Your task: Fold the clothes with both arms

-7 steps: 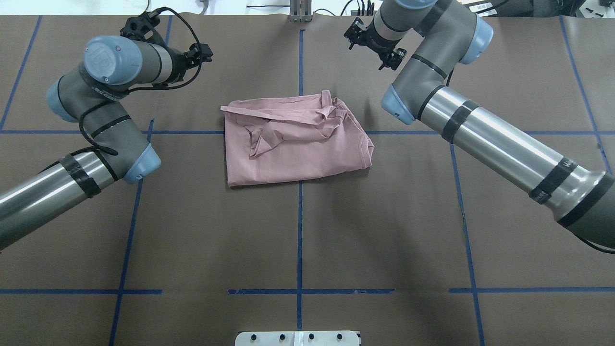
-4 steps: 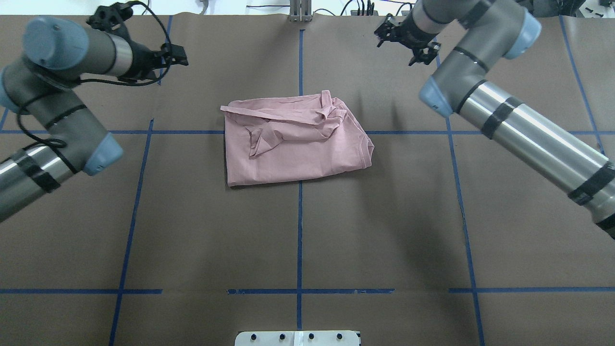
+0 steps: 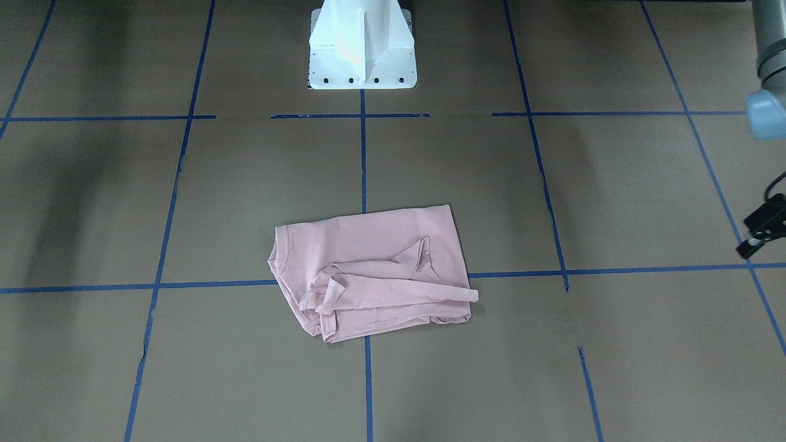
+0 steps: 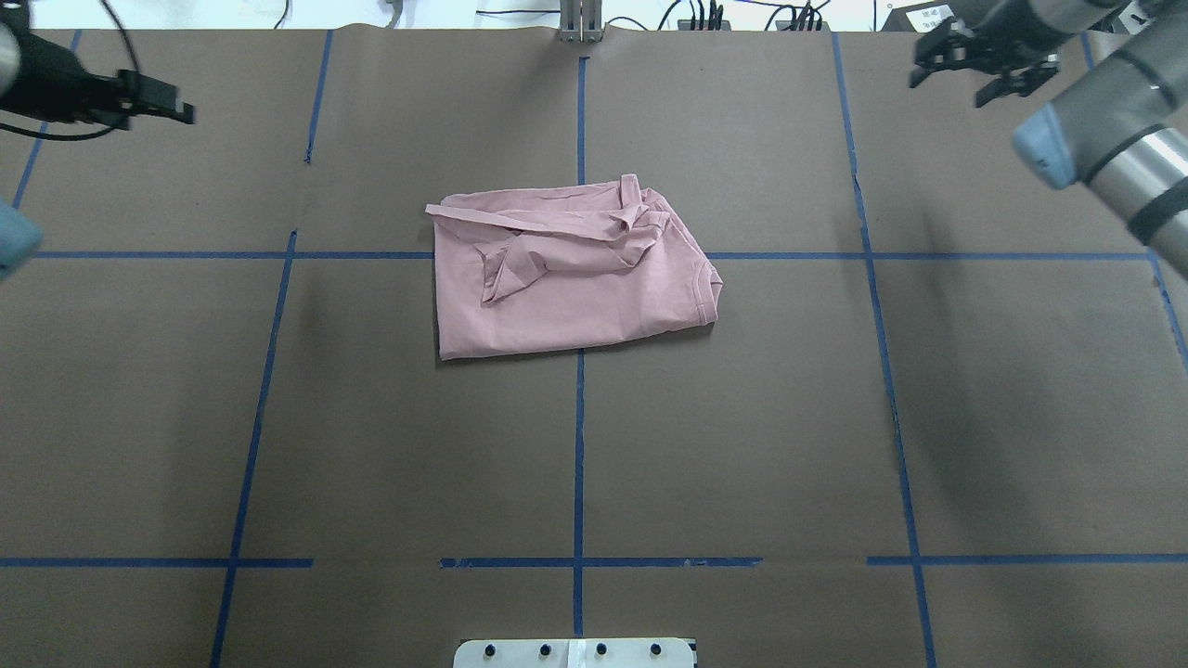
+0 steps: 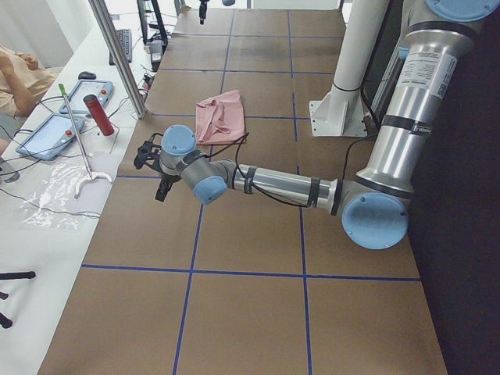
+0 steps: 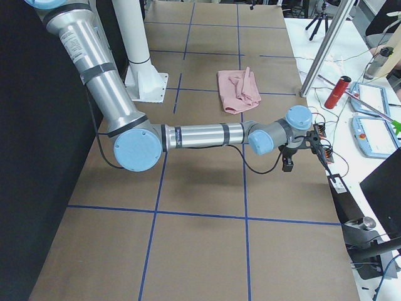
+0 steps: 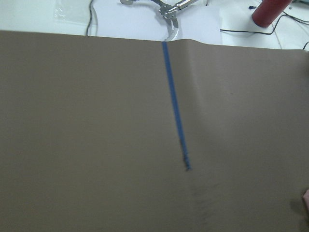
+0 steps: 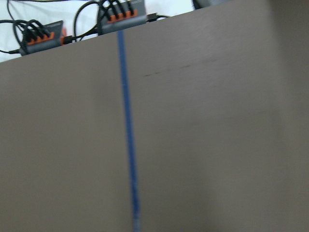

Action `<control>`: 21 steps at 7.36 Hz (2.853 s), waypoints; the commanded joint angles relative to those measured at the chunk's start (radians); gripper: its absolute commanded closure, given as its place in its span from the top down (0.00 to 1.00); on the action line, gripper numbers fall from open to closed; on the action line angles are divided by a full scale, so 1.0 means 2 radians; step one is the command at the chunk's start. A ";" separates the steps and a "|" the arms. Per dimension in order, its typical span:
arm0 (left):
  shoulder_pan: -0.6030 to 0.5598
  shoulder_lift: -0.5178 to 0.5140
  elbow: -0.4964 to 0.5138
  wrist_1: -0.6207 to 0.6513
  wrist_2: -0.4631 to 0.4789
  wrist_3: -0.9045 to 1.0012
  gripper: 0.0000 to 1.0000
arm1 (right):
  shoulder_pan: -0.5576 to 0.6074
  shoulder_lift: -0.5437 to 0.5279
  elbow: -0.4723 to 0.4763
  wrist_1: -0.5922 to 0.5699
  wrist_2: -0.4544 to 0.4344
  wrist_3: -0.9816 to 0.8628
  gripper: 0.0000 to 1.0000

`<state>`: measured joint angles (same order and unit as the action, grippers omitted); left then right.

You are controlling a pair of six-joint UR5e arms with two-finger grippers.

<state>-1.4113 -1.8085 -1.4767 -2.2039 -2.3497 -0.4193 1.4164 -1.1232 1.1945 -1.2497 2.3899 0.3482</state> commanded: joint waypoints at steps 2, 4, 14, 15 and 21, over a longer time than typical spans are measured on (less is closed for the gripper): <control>-0.103 0.023 -0.054 0.242 -0.005 0.210 1.00 | 0.064 -0.065 0.044 -0.100 -0.015 -0.190 1.00; -0.106 0.080 -0.095 0.312 -0.002 0.220 1.00 | 0.060 -0.080 0.093 -0.173 -0.015 -0.191 1.00; -0.100 0.142 -0.180 0.310 0.023 0.170 1.00 | 0.056 -0.152 0.222 -0.233 -0.023 -0.191 1.00; -0.100 0.135 -0.171 0.315 0.030 0.170 1.00 | 0.055 -0.162 0.229 -0.233 -0.025 -0.189 1.00; -0.100 0.153 -0.154 0.333 0.009 0.176 1.00 | 0.053 -0.172 0.230 -0.233 -0.021 -0.183 1.00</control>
<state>-1.6112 -1.5102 -1.7943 -1.5347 -2.3289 -0.0680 1.5241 -1.4610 1.6569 -1.7160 2.3452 -0.0193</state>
